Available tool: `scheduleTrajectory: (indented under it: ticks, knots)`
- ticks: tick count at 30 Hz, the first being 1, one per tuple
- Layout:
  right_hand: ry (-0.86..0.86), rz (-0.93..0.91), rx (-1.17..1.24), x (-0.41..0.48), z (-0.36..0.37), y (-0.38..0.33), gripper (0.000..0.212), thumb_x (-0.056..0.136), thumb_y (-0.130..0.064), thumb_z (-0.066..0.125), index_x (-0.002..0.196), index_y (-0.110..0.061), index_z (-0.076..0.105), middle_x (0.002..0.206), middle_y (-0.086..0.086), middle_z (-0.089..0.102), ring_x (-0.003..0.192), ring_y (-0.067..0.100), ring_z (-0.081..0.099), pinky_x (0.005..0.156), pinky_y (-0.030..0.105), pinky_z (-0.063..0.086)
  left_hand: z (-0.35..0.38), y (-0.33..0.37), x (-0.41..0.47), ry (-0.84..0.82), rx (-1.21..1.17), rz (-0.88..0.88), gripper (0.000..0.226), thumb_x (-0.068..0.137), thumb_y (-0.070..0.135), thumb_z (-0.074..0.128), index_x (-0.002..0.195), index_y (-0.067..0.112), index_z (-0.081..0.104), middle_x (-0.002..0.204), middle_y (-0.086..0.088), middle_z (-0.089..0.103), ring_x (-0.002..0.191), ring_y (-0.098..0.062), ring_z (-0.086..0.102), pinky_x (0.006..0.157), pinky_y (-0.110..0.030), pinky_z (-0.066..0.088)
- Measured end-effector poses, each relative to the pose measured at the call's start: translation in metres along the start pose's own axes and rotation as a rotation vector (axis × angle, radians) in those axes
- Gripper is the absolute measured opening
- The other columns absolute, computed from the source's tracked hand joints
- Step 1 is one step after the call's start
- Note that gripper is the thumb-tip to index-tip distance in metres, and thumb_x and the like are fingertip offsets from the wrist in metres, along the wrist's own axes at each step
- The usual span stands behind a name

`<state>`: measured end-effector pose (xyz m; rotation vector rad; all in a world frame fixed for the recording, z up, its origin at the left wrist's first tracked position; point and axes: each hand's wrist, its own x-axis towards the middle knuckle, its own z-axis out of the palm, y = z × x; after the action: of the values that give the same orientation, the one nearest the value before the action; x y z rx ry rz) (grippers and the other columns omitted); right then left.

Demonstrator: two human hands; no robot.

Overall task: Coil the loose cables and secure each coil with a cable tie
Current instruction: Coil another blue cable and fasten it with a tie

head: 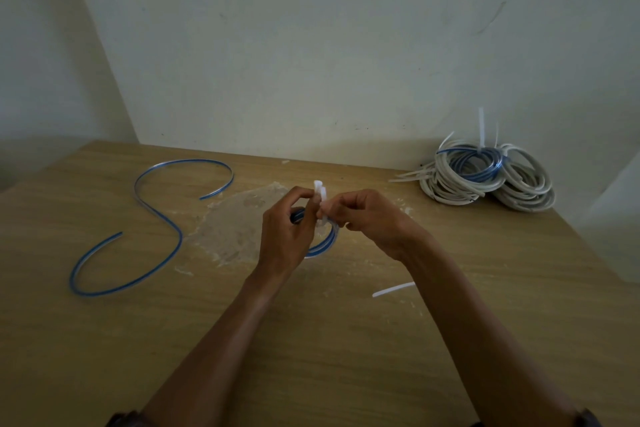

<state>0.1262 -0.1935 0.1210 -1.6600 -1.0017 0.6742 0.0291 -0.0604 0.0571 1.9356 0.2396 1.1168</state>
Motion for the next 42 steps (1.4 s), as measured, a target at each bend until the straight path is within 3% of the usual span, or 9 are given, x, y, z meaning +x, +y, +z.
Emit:
scheduleTrajectory:
  ticks: [4,8,12,16,22,27,30,36,42]
  knots:
    - [0.054,-0.073,-0.007,0.001,0.001,-0.001,0.019,0.1,-0.018,0.061,0.086,-0.018,0.074,0.078,-0.003,0.072,0.074,0.006,0.062,0.071,0.016,0.051,-0.004,0.004,0.002,0.006,-0.079,-0.074,0.014,0.102,0.021,0.061,0.099,0.015,0.072,0.071,0.009,0.071,0.058,-0.005,0.066,0.052,-0.031,0.053]
    - [0.171,-0.145,0.046,0.003,-0.004,0.002,0.015,0.1,-0.017,0.062,0.095,-0.01,0.074,0.088,0.013,0.075,0.079,0.02,0.07,0.083,0.04,0.057,-0.006,0.004,0.006,0.024,-0.4,-0.46,0.023,0.104,0.026,0.055,0.1,0.022,0.077,0.052,0.002,0.041,0.042,-0.01,0.03,0.04,-0.023,0.027]
    - [0.139,-0.206,-0.067,-0.001,-0.007,-0.003,0.009,0.092,-0.012,0.072,0.096,-0.003,0.072,0.083,0.01,0.077,0.076,0.019,0.074,0.068,0.021,0.053,-0.01,0.005,0.013,0.101,-0.791,-0.729,0.021,0.104,0.02,0.052,0.095,0.013,0.069,0.053,0.005,0.025,0.04,-0.007,0.019,0.037,-0.022,0.019]
    - [0.146,-0.203,-0.099,-0.001,-0.001,-0.004,0.009,0.09,-0.011,0.074,0.093,-0.003,0.075,0.08,0.008,0.076,0.067,0.02,0.072,0.067,0.026,0.057,-0.01,0.005,0.013,0.144,-0.963,-0.808,0.017,0.104,0.024,0.054,0.096,0.015,0.066,0.051,0.008,0.024,0.039,-0.005,0.018,0.037,-0.021,0.017]
    - [0.452,-0.116,-0.405,0.0,0.012,0.005,0.023,0.09,-0.03,0.075,0.072,-0.016,0.074,0.064,-0.008,0.07,0.047,-0.001,0.055,0.049,0.02,0.044,-0.009,-0.002,0.014,0.18,-0.99,-0.847,0.021,0.106,0.023,0.051,0.098,0.014,0.068,0.05,0.008,0.021,0.038,-0.006,0.018,0.035,-0.02,0.019]
    - [0.457,-0.133,-0.558,-0.001,0.025,0.004,0.02,0.092,-0.028,0.073,0.075,-0.018,0.071,0.064,-0.011,0.065,0.052,0.002,0.056,0.052,0.02,0.042,-0.012,-0.003,0.016,0.297,-0.821,-0.774,0.02,0.102,0.015,0.057,0.082,0.016,0.056,0.047,0.006,0.029,0.037,-0.007,0.022,0.035,-0.021,0.021]
    - [0.495,-0.273,-0.655,-0.001,0.033,0.001,0.014,0.092,-0.027,0.072,0.085,-0.016,0.075,0.072,-0.007,0.071,0.063,0.006,0.064,0.06,0.027,0.054,-0.014,-0.007,0.013,0.3,-0.382,-0.492,0.022,0.099,0.017,0.065,0.079,0.015,0.056,0.051,-0.003,0.043,0.041,-0.01,0.035,0.039,-0.023,0.03]
    - [0.263,-0.274,-0.112,-0.007,0.025,-0.012,0.001,0.088,-0.018,0.074,0.089,-0.017,0.074,0.073,-0.004,0.073,0.064,0.008,0.07,0.06,0.016,0.052,-0.009,-0.002,0.006,0.138,-0.064,-0.113,0.021,0.101,0.021,0.065,0.086,0.008,0.062,0.054,0.004,0.056,0.045,-0.006,0.047,0.048,-0.018,0.036]
    - [0.154,-0.095,-0.061,-0.004,0.018,-0.004,0.026,0.097,-0.03,0.064,0.084,-0.012,0.078,0.065,-0.001,0.063,0.058,0.009,0.051,0.056,0.021,0.044,-0.006,-0.002,0.004,0.078,-0.053,-0.024,0.011,0.1,0.02,0.066,0.095,0.01,0.065,0.074,0.002,0.07,0.06,-0.009,0.067,0.057,-0.02,0.048]
